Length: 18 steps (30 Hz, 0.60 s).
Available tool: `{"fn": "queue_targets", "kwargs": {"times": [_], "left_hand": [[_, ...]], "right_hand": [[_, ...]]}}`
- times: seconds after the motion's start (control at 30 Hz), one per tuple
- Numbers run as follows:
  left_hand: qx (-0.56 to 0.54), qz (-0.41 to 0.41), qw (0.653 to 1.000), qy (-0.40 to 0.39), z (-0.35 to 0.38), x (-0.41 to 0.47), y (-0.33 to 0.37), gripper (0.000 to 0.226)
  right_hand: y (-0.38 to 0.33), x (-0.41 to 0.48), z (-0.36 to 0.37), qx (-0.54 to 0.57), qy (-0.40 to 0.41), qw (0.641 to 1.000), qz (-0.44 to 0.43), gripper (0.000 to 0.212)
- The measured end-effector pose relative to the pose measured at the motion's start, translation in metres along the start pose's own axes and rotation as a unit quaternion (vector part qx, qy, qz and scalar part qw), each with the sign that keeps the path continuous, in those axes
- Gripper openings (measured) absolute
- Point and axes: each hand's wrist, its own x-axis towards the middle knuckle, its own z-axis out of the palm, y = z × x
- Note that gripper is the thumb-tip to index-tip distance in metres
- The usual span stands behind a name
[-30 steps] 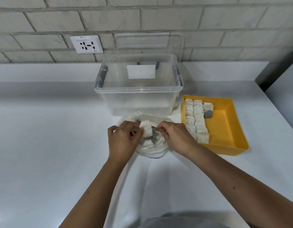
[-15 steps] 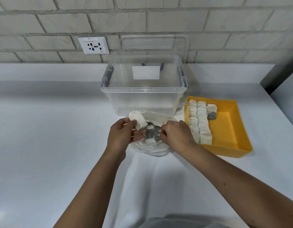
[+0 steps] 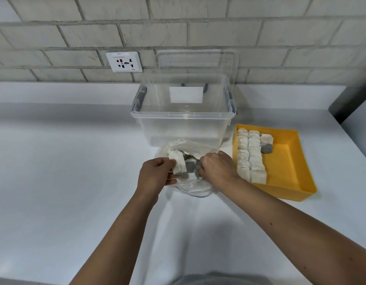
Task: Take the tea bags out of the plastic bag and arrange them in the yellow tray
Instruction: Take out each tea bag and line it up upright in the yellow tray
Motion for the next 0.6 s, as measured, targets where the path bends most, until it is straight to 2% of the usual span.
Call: {"fn": "queue_targets", "kwargs": {"times": [0.07,0.13,0.23,0.3,0.43,0.6], "left_hand": [[-0.005,-0.006,1.000,0.003,-0.002,0.001,0.000,0.015],[-0.002,-0.013,1.000,0.003,-0.003,0.002,0.001,0.016],[0.012,-0.025,1.000,-0.016,0.000,0.003,-0.001,0.020],[-0.001,-0.035,0.999,-0.036,0.005,0.001,0.000,0.024],[-0.063,-0.061,0.994,-0.067,0.013,-0.003,0.004,0.017],[-0.074,-0.082,0.990,-0.088,0.014,-0.005,0.006,0.034]], "right_hand": [[0.005,-0.003,-0.003,0.025,0.022,0.999,-0.001,0.023],[0.013,-0.009,-0.003,0.095,0.109,0.989,-0.014,0.017],[0.017,-0.018,-0.008,0.204,0.260,0.943,-0.043,0.003],[0.016,-0.023,-0.012,0.218,0.317,0.920,-0.071,0.003],[0.017,-0.030,-0.001,0.213,0.323,0.913,-0.129,0.004],[0.018,-0.034,0.009,0.205,0.312,0.910,-0.179,0.005]]}}
